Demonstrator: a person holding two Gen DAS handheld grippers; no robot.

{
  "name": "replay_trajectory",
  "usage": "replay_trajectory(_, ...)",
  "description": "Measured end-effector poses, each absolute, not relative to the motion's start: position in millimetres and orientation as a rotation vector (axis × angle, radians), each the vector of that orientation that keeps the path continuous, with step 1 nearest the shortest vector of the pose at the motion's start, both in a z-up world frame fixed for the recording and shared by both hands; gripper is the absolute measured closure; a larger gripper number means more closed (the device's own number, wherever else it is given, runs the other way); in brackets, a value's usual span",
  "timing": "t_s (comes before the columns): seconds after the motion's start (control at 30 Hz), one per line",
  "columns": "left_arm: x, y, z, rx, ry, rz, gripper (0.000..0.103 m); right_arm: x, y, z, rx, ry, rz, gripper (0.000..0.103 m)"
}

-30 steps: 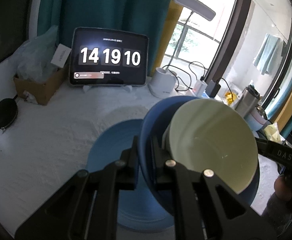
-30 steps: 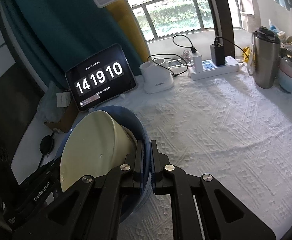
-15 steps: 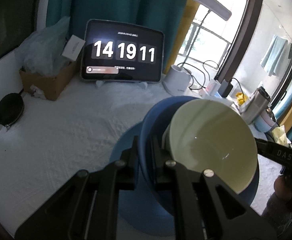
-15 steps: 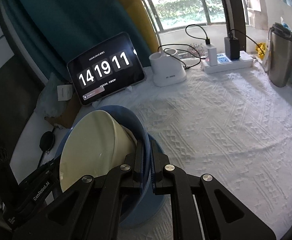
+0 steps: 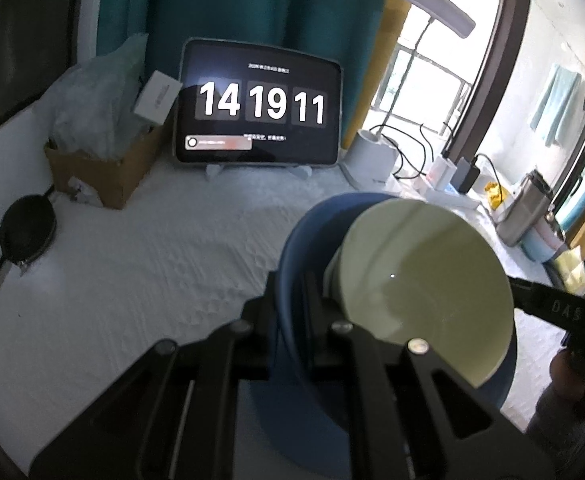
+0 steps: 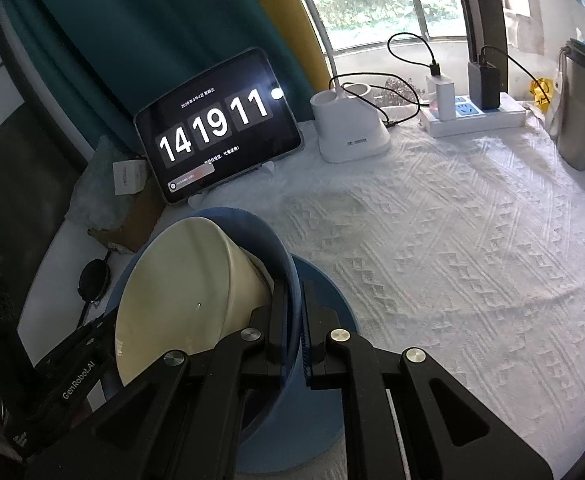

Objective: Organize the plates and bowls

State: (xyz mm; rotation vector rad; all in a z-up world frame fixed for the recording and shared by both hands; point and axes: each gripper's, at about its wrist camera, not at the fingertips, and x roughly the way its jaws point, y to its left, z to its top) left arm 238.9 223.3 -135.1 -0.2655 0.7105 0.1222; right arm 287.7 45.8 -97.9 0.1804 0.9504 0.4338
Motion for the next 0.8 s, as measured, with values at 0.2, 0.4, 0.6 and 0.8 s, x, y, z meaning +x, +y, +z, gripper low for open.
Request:
replay_trajectory(0.2, 239.4, 217.9, -134.8, -0.219, 0.710, 0.134, 0.095, 286.6, 43.5, -102.2, 0.186, 0.946, 0.429, 0.094)
replay_trajectory(0.4, 238.5, 216.0, -135.9, -0.187, 0.690, 0.143, 0.094, 281.5, 47.3, -102.7, 0.139, 0.908, 0.420, 0.093)
replay_trajectory(0.6, 237.7, 217.2, -136.4, -0.185, 0.681, 0.150, 0.092, 279.0, 48.9, -102.4, 0.109, 0.889, 0.414, 0.093)
replay_trajectory(0.8, 238.6, 217.0, -135.7, -0.187, 0.692, 0.160, 0.090, 279.7, 48.5, -101.7, 0.109, 0.898, 0.410, 0.093)
